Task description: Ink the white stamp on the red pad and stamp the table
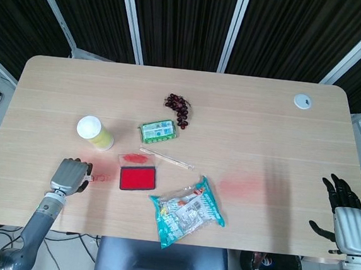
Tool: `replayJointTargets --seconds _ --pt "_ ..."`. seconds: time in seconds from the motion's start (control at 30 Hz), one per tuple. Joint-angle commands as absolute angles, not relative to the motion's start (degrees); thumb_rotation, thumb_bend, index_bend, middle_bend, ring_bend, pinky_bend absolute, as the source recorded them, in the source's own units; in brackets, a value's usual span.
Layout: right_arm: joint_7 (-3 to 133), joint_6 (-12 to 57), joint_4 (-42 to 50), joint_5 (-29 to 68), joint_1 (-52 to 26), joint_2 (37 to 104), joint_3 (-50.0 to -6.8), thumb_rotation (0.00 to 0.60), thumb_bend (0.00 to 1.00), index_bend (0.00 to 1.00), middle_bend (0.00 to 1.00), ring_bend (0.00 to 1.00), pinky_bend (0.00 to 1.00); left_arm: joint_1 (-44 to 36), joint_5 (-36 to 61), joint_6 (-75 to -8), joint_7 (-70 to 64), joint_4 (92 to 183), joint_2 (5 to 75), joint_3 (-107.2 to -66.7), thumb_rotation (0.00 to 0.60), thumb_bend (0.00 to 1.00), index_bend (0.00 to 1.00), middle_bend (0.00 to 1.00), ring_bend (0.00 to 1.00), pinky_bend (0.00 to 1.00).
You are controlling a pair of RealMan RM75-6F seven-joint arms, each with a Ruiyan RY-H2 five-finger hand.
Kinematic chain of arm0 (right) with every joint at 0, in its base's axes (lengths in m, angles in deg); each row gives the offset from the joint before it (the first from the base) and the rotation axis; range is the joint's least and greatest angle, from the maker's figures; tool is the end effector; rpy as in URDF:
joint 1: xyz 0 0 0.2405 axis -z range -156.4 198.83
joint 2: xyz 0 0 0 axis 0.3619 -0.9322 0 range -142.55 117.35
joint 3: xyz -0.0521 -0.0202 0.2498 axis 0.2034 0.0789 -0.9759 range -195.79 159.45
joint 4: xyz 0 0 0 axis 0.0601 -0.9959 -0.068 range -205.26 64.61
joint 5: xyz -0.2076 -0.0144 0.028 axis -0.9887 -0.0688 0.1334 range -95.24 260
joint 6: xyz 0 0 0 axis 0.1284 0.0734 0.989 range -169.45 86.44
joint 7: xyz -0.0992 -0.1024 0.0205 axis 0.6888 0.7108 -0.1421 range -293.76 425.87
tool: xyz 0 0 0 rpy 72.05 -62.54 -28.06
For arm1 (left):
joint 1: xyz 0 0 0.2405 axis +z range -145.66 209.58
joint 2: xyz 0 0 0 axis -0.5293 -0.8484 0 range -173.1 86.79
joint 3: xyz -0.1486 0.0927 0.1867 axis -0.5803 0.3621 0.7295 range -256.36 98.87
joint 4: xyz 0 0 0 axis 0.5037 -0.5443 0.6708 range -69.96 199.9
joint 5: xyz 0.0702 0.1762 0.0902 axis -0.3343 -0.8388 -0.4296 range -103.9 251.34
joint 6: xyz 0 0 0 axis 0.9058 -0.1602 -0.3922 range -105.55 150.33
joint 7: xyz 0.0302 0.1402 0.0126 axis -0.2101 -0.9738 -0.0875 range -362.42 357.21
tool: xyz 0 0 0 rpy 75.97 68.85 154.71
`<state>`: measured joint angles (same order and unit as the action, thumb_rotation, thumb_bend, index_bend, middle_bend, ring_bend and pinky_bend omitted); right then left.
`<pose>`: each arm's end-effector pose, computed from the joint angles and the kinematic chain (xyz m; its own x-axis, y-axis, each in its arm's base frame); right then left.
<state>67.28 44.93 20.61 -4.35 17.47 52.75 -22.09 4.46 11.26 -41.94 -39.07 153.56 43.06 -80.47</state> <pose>-0.3129 -0.1789 0.1595 0.4174 0.0324 0.9082 -0.9086 -0.0035 0.4177 -0.2443 0.2661 -0.0049 0.6418 0.2994 0.7060 0.7664 -0.2183 -0.6041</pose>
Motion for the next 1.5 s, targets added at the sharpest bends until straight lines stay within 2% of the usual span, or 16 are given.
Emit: replayJointTargets --seconds 0.03,0.6,1.2,1.5 --pt "67.3 44.9 20.6 -4.4 17.5 52.7 -22.1 0.600 0.17 0.11 0.00 0.00 0.19 4.6 10.2 -42.4 -38.0 153.4 43.2 -80.5 0.600 0.45 0.66 0.64 0.48 0.57" --pt "67.3 45.0 20.6 -4.3 17.5 52.8 -22.1 0.600 0.17 0.11 0.00 0.00 0.19 2.1 4.7 -41.5 -30.8 157.5 44.3 -83.4 0.600 0.47 0.70 0.68 0.52 0.61" --pt "66.7 44.8 20.6 -4.2 17.4 52.5 -22.2 0.600 0.17 0.12 0.00 0.00 0.19 -5.5 18.9 -37.3 -44.2 160.9 48.3 -88.4 0.600 0.47 0.70 0.68 0.52 0.61" --pt "66.4 44.8 20.4 -4.3 17.4 52.7 -22.2 0.600 0.17 0.13 0.00 0.00 0.19 -8.2 23.3 -37.6 -47.8 158.8 51.3 -88.4 0.600 0.47 0.70 0.68 0.53 0.61"
